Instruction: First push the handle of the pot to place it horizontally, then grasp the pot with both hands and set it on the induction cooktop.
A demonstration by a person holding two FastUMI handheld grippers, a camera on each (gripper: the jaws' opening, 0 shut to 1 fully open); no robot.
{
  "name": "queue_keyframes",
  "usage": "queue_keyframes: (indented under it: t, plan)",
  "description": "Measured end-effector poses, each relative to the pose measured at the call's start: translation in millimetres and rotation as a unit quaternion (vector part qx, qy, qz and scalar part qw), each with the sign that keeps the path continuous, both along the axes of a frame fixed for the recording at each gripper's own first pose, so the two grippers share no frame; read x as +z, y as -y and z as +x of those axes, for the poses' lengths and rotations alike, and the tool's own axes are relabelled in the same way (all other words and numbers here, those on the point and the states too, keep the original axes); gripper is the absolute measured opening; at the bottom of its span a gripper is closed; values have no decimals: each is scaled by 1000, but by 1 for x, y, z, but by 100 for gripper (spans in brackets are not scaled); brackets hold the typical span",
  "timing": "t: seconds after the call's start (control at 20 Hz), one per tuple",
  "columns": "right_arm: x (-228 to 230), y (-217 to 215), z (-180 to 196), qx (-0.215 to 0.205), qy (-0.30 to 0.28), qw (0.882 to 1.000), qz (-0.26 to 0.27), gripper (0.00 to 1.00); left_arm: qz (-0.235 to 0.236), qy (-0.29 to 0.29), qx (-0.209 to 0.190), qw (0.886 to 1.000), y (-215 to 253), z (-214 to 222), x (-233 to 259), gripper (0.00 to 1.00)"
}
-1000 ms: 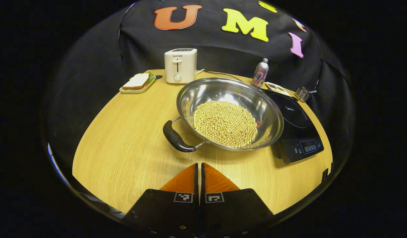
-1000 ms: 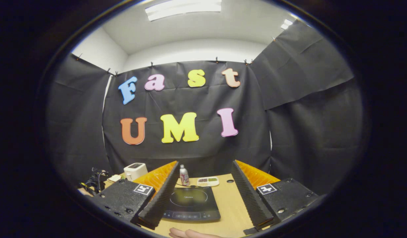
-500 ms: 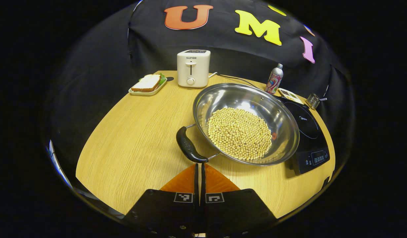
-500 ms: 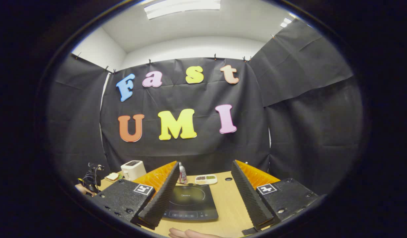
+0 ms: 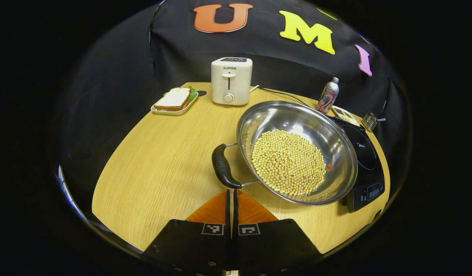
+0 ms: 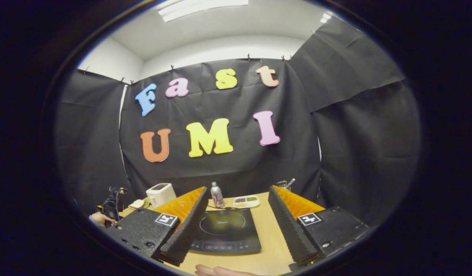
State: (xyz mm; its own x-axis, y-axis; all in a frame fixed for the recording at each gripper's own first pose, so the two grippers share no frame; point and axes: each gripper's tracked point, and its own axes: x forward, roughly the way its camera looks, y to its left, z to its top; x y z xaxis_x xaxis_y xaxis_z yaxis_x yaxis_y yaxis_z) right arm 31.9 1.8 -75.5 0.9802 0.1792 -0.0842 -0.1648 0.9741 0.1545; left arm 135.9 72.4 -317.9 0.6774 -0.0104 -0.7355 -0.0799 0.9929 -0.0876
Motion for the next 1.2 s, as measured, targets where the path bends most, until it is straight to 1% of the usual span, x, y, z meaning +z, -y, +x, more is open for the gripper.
queue_keyframes:
  t: [0.05,0.1,0.15,0.2,0.25,0.3,0.65,0.7,0.75,0.8,0.85,0.9,0.95,1.0,1.05,1.1,1.15,1.2]
  plan:
    - [0,-1,-1,1,2,1000,0,96,-2,1,2,1000,-2,5,0,10]
    - [0,-2,0,2,3,1000,-2,96,-3,1,3,1000,-5,10,0,0]
    - [-2,-3,0,2,2,1000,-5,96,-4,1,4,1000,-8,15,-1,0]
    - [-3,-4,0,3,2,1000,-9,96,-4,2,6,1000,-12,20,0,10]
    - [-3,-5,2,3,2,1000,-12,96,-3,3,7,1000,-14,25,-1,10]
    - [-4,-6,3,1,3,1000,-16,96,-3,4,8,1000,-17,29,-1,0]
    - [-18,-19,13,-1,-7,999,-32,96,-9,18,5,1000,-31,57,0,0]
    - [-20,-21,15,-2,-10,999,-34,96,-10,20,5,1000,-32,62,2,10]
    - [-22,-23,16,-1,-14,999,-35,96,-10,24,5,1000,-35,66,4,10]
    - [-24,-26,18,0,-17,999,-35,96,-9,26,5,1000,-36,71,7,0]
    - [-25,-28,21,-1,-19,999,-36,96,-9,26,4,1000,-38,74,9,0]
    - [-25,-29,23,-2,-20,999,-38,96,-9,27,4,1000,-40,75,11,10]
    - [-27,-30,25,-4,-24,999,-39,96,-8,29,4,1000,-42,76,13,0]
    - [-28,-31,26,-3,-27,999,-39,96,-9,30,5,999,-42,77,15,0]
    - [-27,-34,28,-2,-29,999,-39,96,-9,30,7,1000,-43,77,15,10]
    - [-26,-35,32,-3,-30,999,-39,96,-8,27,7,1000,-43,75,15,10]
    - [-25,-35,35,-5,-31,999,-40,96,-9,24,7,1000,-44,73,15,0]
    - [-24,-36,39,-7,-32,999,-42,96,-11,22,4,1000,-43,70,17,10]
